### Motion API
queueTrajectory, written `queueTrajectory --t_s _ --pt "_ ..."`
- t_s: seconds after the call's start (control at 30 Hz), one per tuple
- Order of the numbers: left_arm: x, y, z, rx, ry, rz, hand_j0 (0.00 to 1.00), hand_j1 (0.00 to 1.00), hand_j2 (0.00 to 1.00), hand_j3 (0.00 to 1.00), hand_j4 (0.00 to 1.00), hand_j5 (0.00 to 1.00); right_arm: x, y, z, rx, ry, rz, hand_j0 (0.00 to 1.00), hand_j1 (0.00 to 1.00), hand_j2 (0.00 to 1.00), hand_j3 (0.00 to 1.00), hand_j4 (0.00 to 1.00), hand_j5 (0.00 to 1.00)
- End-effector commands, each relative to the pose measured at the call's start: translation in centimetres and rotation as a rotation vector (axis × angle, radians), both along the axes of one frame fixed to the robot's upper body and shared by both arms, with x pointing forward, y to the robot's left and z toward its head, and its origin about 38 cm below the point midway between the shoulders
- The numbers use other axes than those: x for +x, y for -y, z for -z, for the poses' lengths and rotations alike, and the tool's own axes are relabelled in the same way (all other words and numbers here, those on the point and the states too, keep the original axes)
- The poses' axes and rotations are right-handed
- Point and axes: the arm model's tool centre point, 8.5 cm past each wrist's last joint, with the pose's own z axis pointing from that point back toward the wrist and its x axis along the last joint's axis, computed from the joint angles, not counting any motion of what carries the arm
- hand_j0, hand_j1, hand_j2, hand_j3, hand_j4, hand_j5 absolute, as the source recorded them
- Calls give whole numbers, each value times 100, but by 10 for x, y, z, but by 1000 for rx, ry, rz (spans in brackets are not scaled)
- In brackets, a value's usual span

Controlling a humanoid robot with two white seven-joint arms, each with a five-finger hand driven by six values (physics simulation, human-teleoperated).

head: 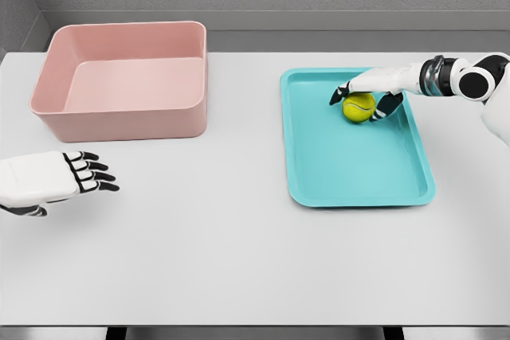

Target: Put the tennis from the blue tray into the pink basket with both arms

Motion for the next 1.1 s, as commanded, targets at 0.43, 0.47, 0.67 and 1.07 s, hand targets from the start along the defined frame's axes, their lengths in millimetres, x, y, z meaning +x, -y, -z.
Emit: queueTrajectory --t_s 0.43,0.47,0.67,1.07 --pt "0 0 0 -7 -3 -4 100 100 100 100 100 100 1 -1 -3 9 6 -1 56 56 56 56 56 56" --pt "0 0 0 -6 -4 -4 100 100 100 100 100 100 1 -2 -4 11 8 -3 56 56 56 56 56 56" --pt "1 0 -1 -14 -1 -6 100 100 100 100 100 100 3 -11 -21 41 49 -27 53 53 53 53 53 53" --pt "6 -5 -6 -55 -4 -35 100 100 100 100 100 100 -12 0 -54 34 134 -88 49 49 49 49 49 49"
